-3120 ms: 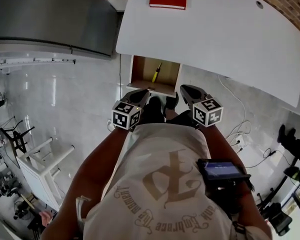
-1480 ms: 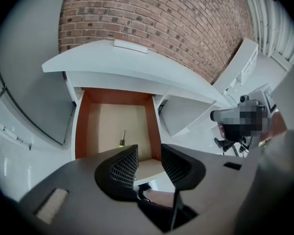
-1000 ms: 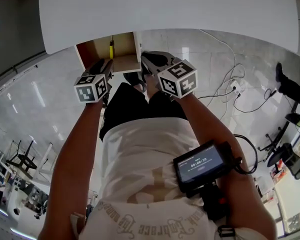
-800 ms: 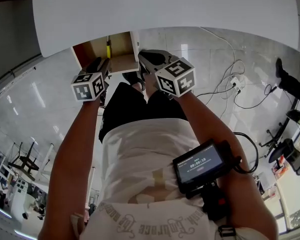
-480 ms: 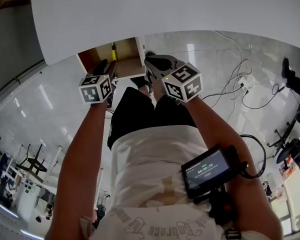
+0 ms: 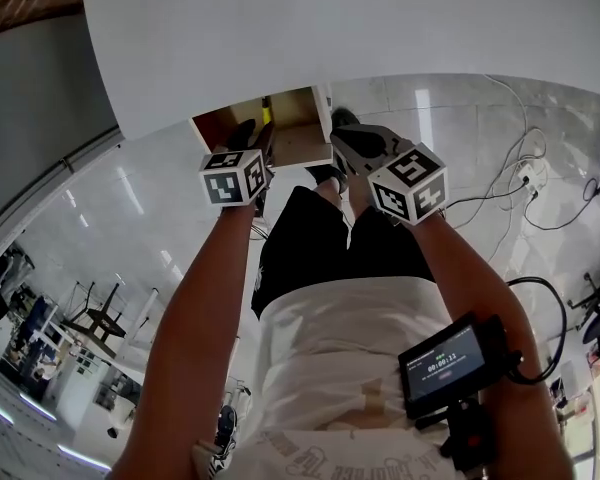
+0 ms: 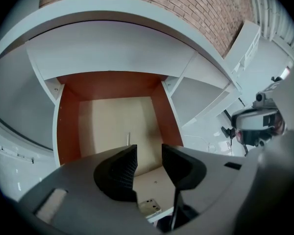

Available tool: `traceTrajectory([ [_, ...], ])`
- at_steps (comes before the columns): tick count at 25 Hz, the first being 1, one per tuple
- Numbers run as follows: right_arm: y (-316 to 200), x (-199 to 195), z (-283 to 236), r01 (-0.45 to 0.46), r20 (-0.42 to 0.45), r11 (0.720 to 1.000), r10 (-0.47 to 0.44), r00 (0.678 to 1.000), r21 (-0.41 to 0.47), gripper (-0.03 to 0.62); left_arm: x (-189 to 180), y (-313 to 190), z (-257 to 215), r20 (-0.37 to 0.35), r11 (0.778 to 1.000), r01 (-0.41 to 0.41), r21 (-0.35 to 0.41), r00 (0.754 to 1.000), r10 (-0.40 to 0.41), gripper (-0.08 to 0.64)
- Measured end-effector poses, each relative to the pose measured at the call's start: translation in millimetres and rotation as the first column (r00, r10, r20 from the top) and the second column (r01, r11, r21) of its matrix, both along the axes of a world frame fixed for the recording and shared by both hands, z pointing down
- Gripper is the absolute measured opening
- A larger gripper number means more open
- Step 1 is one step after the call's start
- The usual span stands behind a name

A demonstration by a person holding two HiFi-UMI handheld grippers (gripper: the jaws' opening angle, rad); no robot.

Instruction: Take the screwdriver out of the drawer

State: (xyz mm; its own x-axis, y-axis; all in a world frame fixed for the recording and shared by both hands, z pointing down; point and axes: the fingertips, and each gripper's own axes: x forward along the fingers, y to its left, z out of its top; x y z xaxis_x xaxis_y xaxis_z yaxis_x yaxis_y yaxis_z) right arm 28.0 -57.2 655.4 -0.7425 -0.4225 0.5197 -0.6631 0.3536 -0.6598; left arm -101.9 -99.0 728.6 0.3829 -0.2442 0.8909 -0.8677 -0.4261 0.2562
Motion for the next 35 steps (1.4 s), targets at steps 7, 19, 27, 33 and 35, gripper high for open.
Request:
traceTrajectory([
  [7,7,7,8,-0.032,0.010,0.999,0.032,0.999,-0.008,0.006,2,-9,14,0.011,1.000,-0.013,-0.004,1.000,0.013,0.158],
  [19,20,17,25,-0.084,0.010,0.996,0.084,0.996,-0.037,0.006,-7,-23,52,0.053,0.998,-0.041,-0.039,0.998,0.043,0.156],
  [27,26,10,36,-0.091,0.007,0.994,0.091,0.996,-0.053,0.006,-12,-19,81,0.089,0.991,-0.052,-0.119,0.994,0.063,0.158],
  [33,36,4,39,-0.095,0.009,0.993,0.096,0.995,-0.063,0.006,-18,-16,93,0.142,0.990,-0.078,-0.119,0.985,0.094,0.158],
  [35,39,2,40,-0.098,0.007,0.993,0.098,0.995,-0.065,0.006,-17,-14,96,0.148,0.987,-0.097,-0.124,0.982,0.115,0.158],
])
